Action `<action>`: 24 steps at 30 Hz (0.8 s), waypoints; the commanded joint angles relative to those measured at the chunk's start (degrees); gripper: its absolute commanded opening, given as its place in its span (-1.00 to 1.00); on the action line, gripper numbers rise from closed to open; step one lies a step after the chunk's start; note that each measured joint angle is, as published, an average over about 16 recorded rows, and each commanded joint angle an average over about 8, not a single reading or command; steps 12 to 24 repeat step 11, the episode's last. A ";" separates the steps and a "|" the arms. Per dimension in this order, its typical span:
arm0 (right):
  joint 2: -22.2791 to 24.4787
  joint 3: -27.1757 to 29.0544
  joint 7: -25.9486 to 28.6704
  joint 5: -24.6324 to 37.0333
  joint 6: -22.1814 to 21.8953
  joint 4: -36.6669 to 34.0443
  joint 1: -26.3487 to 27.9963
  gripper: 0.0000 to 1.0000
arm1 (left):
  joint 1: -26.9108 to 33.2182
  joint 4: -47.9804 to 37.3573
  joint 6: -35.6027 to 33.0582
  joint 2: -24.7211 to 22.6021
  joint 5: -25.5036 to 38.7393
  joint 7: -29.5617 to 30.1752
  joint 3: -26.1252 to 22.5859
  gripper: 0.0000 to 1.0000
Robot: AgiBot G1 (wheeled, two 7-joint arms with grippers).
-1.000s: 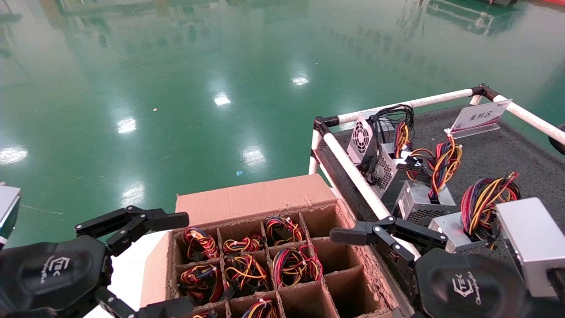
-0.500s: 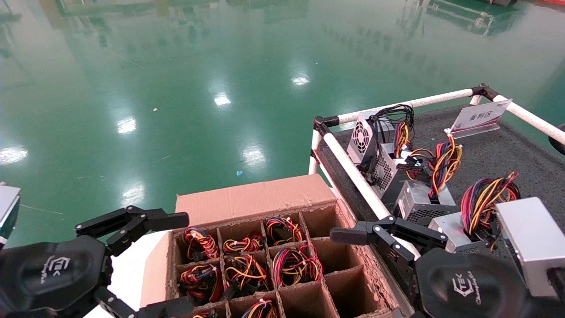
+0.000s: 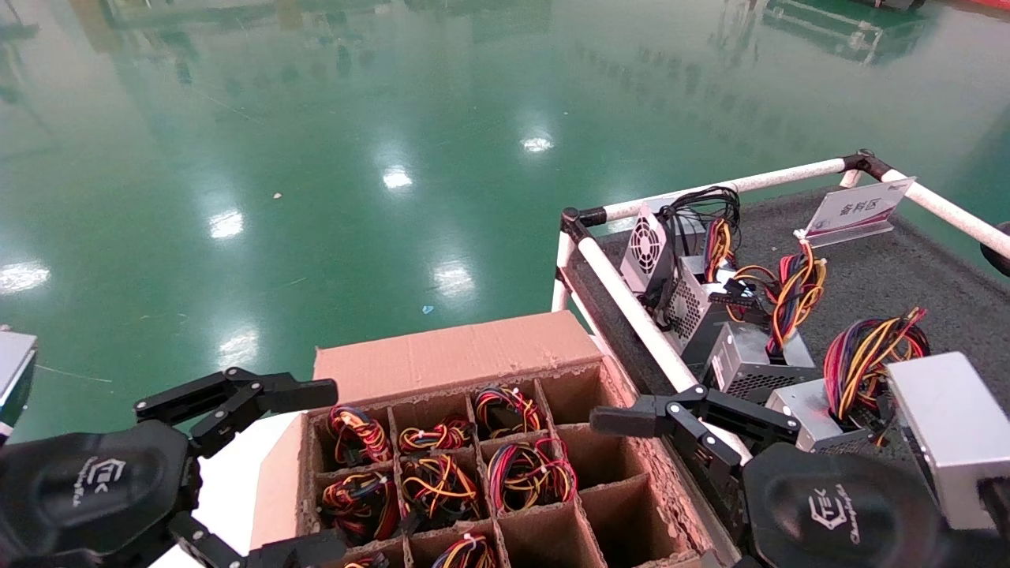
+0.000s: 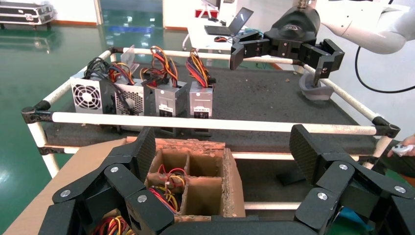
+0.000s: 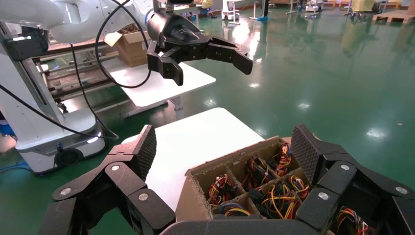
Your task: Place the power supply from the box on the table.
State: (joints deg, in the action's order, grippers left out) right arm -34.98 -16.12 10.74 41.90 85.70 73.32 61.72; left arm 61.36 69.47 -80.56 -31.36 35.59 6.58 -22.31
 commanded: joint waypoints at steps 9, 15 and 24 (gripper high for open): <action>0.00 0.00 0.00 0.00 0.00 0.00 0.00 1.00 | 0.00 0.00 0.00 0.00 0.00 0.00 0.00 1.00; 0.00 0.00 0.00 0.00 0.00 0.00 0.00 1.00 | 0.00 0.00 0.00 0.00 0.00 0.00 0.00 1.00; 0.00 0.00 0.00 0.00 0.00 0.00 0.00 1.00 | 0.00 0.00 0.00 0.00 0.00 0.00 0.00 1.00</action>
